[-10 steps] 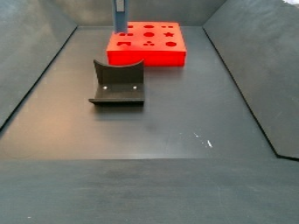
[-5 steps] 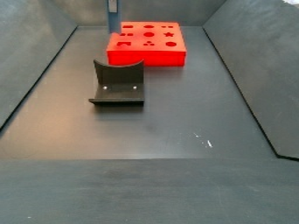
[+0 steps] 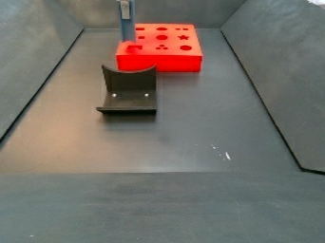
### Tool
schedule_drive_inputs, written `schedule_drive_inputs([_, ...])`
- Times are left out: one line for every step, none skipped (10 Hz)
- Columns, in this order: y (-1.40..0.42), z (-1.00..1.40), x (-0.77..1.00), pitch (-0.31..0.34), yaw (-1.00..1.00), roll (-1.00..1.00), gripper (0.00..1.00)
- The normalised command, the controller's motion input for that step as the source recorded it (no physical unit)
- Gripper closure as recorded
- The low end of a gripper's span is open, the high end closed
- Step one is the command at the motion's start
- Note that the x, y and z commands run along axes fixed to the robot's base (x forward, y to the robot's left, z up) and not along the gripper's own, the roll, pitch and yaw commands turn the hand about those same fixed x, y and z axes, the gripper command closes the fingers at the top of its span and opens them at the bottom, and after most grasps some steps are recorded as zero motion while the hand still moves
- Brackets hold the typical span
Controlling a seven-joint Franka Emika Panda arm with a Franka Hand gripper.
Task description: Insert the arch object.
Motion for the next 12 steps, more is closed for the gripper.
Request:
schedule_drive_inputs([0.00,-0.05,0.15,0.064,0.00,0.02,1.00])
schedule_drive_inputs([0.00,-0.15,0.00,0.000,0.00,0.00,1.00])
schedule_drive_inputs([0.00,-0.21,0.00,-0.019,0.01,0.00,1.00])
schedule_drive_inputs([0.00,-0.11,-0.12,0.000,0.02,0.00,1.00])
schedule_drive_inputs([0.00,-0.03,-0.23,0.000,0.01,0.00,1.00])
schedule_drive_inputs([0.00,-0.04,-0.16,0.000,0.00,0.00,1.00])
schedule_drive_inputs([0.00,-0.06,-0.11,0.000,0.00,0.02,1.00])
schedule_drive_inputs([0.00,-0.07,-0.11,0.000,0.00,0.02,1.00])
schedule_drive_inputs([0.00,-0.08,-0.11,0.000,0.00,0.02,1.00])
schedule_drive_inputs([0.00,-0.10,-0.02,0.000,0.00,0.01,1.00])
schedule_drive_inputs([0.00,-0.14,-0.05,0.000,0.00,0.03,1.00])
schedule_drive_inputs([0.00,-0.13,-0.07,0.000,0.00,0.02,1.00])
